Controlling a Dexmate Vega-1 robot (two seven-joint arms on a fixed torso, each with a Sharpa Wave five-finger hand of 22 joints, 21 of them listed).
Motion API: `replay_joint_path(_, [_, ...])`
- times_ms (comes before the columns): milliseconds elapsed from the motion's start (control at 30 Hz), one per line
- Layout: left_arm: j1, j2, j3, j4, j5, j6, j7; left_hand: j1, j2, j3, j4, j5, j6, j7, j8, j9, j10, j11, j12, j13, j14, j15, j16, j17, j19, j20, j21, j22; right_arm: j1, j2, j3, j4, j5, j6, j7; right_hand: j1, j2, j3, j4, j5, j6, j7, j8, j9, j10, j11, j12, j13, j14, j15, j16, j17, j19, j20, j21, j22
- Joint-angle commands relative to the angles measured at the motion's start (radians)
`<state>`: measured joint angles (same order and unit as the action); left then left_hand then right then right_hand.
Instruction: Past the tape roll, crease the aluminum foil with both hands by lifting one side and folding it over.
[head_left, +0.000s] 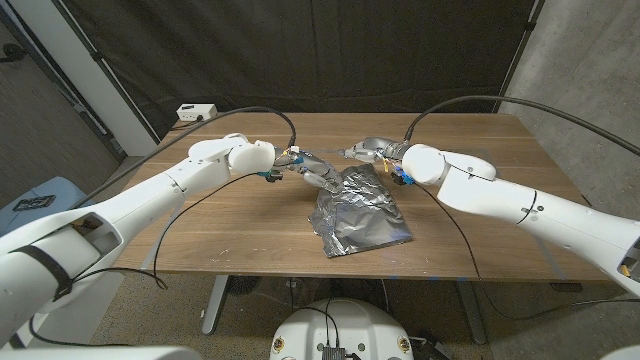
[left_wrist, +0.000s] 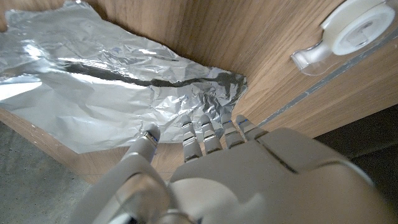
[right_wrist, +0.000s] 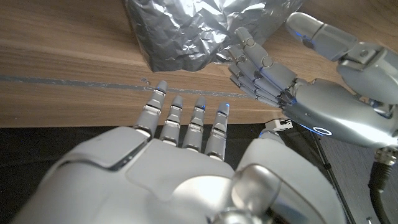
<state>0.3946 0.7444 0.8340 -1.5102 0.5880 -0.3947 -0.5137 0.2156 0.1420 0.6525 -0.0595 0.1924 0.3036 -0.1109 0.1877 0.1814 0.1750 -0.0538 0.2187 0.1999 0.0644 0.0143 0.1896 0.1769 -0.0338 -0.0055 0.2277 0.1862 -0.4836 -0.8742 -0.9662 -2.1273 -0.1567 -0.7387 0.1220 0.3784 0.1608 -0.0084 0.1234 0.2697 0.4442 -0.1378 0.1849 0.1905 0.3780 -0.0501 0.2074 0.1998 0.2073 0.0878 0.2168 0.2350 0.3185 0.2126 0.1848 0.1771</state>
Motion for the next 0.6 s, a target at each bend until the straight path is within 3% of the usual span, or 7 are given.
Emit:
replay_joint_path(33, [-0.001, -0.005, 0.003, 0.002, -0.007, 0.006, -0.005, -0.004, 0.002, 0.007, 0.002, 0.001, -0.001, -0.004, -0.003, 0.001, -0.001, -0.004, 0.002, 0.002, 0.008, -0.002, -0.002, 0.000, 0.000, 0.002, -0.003, 0.001, -0.028, 0.010, -0.042, 0.058, -0.280, 0.071, 0.052, -0.017, 0.000, -0.002, 0.014, 0.004, 0.001, 0.008, 0.005, -0.001, 0.005, -0.022, 0.001, -0.001, -0.002, -0.013, 0.004, 0.002, -0.012, 0.000, 0.001, -0.001])
replay_joint_path(267, [-0.008, -0.011, 0.007, 0.020, -0.011, -0.004, 0.001, -0.005, 0.002, 0.008, 0.002, 0.001, -0.001, -0.004, -0.003, 0.001, 0.000, -0.004, 0.002, 0.002, 0.008, -0.003, -0.003, 0.000, 0.001, 0.002, -0.003, 0.001, -0.041, 0.040, -0.041, 0.111, -0.406, 0.114, 0.105, -0.033, 0.000, -0.003, 0.022, 0.007, -0.015, 0.009, 0.002, -0.003, -0.011, -0.035, -0.009, -0.003, -0.024, -0.022, -0.003, 0.000, -0.049, -0.004, -0.007, -0.002])
replay_joint_path(600, [-0.017, -0.011, 0.008, 0.044, -0.018, -0.018, 0.008, -0.006, 0.002, 0.009, 0.002, 0.001, 0.000, -0.004, -0.002, 0.001, 0.000, -0.005, 0.002, 0.002, 0.008, -0.003, -0.003, 0.000, 0.001, 0.002, -0.004, 0.001, -0.078, 0.083, -0.011, 0.205, -0.504, 0.225, 0.104, -0.056, -0.002, -0.007, 0.031, 0.010, -0.042, 0.013, -0.002, -0.004, -0.017, -0.042, -0.013, -0.004, -0.046, -0.019, -0.009, -0.002, -0.090, -0.009, -0.012, -0.003])
